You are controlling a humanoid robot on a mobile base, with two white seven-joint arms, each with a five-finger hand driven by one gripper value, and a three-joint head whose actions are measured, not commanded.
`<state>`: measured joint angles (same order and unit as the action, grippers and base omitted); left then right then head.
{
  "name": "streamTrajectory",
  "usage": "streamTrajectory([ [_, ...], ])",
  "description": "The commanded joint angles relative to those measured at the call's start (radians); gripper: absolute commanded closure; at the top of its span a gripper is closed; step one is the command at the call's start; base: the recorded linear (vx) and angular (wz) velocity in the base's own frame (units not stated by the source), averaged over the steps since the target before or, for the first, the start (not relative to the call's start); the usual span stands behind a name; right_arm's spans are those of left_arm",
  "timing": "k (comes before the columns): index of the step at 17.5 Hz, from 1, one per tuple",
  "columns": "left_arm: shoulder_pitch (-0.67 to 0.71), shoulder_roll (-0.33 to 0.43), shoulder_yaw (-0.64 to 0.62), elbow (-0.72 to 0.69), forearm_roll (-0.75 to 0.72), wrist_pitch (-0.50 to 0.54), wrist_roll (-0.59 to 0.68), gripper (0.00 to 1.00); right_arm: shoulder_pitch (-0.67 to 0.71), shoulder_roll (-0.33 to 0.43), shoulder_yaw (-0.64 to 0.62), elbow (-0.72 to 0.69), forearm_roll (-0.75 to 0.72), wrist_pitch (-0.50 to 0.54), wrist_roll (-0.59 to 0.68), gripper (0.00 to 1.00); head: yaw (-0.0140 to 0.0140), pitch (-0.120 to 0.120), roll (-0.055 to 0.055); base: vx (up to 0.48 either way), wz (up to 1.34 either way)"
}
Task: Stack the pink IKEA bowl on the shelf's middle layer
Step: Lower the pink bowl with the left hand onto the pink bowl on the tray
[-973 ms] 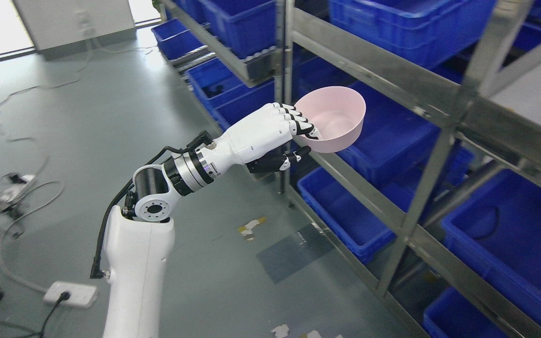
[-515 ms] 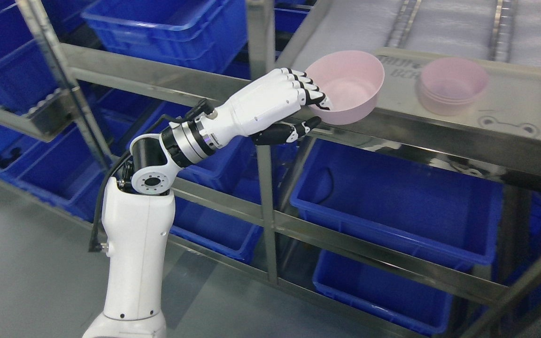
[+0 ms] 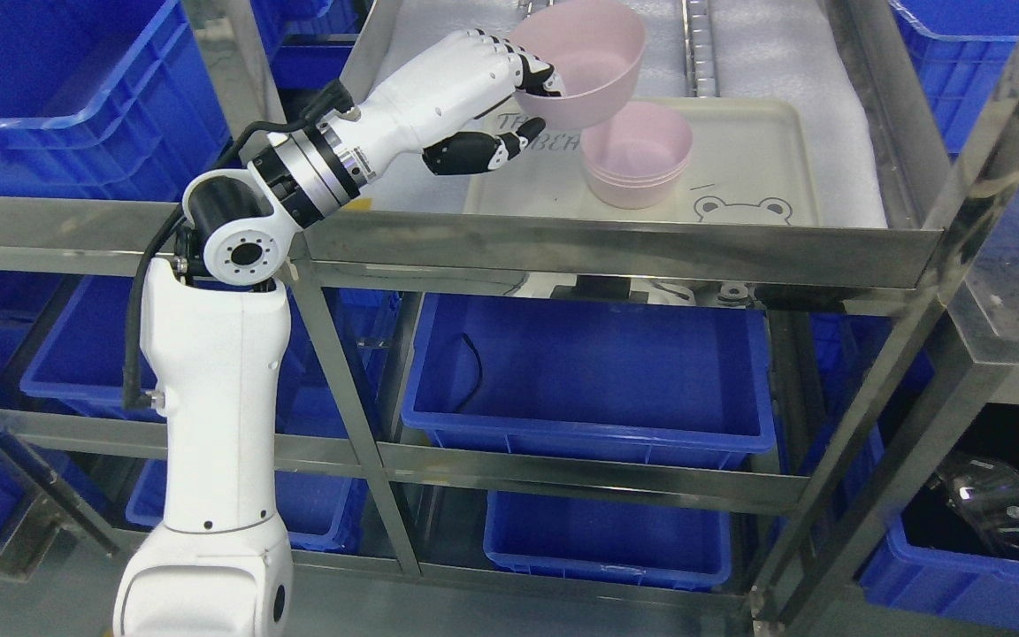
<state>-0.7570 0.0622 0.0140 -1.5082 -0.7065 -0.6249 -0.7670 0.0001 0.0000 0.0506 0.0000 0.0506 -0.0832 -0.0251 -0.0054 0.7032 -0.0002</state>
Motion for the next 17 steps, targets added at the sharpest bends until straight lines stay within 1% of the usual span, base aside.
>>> streamTrajectory([
  [1,-0.047,0.045,-0.057,0.126,-0.074,0.007,-0.025,0.93,0.021,-0.018,0.0,-0.017,0.0,0.0,-0.001,0.0,0.0,0.0,0.0,0.062,-0.28],
  [3,-0.047,0.028,-0.107,0.15,-0.103,0.007,-0.023,0.93,0.021,-0.018,0.0,-0.017,0.0,0.0,-0.001,0.0,0.0,0.0,0.0,0.046,-0.31],
  [5,-0.051,0.007,-0.132,0.174,-0.131,0.005,-0.025,0.93,0.021,-0.018,0.0,-0.017,0.0,0.0,-0.001,0.0,0.0,0.0,0.0,0.041,-0.17],
  [7,-0.059,0.008,-0.135,0.175,-0.16,0.005,-0.031,0.93,0.021,-0.018,0.0,-0.017,0.0,0.0,-0.001,0.0,0.0,0.0,0.0,0.032,-0.13],
  [11,-0.062,-0.004,-0.141,0.184,-0.165,0.004,-0.028,0.91,0.021,-0.018,0.0,-0.017,0.0,0.0,-0.001,0.0,0.0,0.0,0.0,0.01,0.0],
  [13,-0.096,-0.021,-0.147,0.218,-0.169,-0.004,-0.023,0.91,0.021,-0.018,0.0,-0.017,0.0,0.0,-0.001,0.0,0.0,0.0,0.0,-0.005,0.0],
  [16,-0.154,-0.025,-0.149,0.287,-0.191,-0.004,-0.017,0.91,0.021,-0.018,0.0,-0.017,0.0,0.0,-0.001,0.0,0.0,0.0,0.0,-0.01,0.01],
  [17,-0.171,-0.039,-0.149,0.314,-0.192,-0.004,-0.017,0.91,0.021,-0.018,0.0,-0.017,0.0,0.0,-0.001,0.0,0.0,0.0,0.0,0.0,0.0],
])
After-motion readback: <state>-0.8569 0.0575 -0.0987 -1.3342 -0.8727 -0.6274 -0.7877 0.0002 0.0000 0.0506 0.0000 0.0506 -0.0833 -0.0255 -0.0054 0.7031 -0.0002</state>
